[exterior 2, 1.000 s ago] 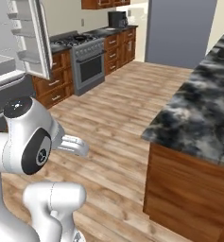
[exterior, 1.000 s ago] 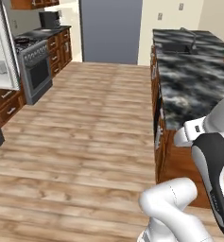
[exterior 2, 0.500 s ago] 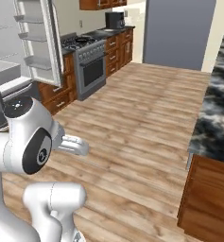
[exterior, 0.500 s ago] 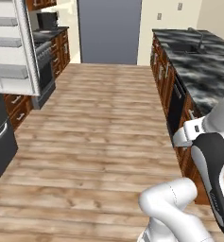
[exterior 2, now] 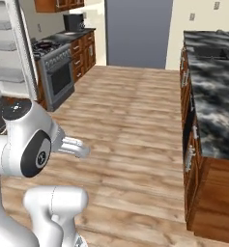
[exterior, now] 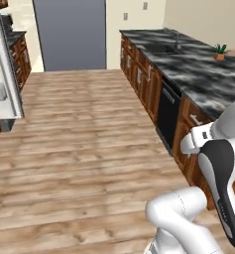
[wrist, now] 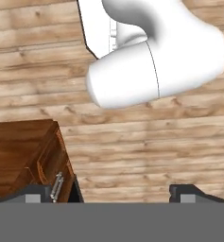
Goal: Place the cold items (eggplant and lime) from the fridge in one tupperware on the dining counter. Place the warm items (kebab skewer and hot dog) in the stove area in another tupperware.
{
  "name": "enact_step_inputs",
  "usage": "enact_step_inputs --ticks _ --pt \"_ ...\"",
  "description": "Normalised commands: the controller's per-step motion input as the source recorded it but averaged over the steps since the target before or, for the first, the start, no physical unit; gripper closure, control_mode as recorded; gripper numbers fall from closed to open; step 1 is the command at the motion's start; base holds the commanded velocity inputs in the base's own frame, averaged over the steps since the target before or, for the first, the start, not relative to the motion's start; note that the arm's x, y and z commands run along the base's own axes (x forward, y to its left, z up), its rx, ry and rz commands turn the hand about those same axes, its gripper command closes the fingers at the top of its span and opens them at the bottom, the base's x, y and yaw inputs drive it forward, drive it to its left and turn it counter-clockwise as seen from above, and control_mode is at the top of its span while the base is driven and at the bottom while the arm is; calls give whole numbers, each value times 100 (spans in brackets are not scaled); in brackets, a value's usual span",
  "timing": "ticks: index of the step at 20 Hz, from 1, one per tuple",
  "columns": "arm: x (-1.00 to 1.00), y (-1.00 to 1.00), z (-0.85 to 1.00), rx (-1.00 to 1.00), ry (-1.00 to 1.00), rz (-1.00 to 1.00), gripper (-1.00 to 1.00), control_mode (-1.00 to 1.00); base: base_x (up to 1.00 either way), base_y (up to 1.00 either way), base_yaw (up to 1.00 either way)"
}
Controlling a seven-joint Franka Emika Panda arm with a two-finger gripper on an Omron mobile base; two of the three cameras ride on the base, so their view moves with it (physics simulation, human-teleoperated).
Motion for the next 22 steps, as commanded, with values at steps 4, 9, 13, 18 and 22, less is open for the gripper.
enact_step_inputs --ticks 4,9,13,18,22 --pt "0 0 0 0 0 0 -100 100 92 43 -36" --pt "0 0 0 0 0 0 -100 100 100 43 -21" --pt "0 0 0 0 0 0 -100 100 100 61 -13" --pt "0 0 0 0 0 0 -100 100 100 69 -4" --pt "0 0 0 0 0 0 -100 100 100 75 0"
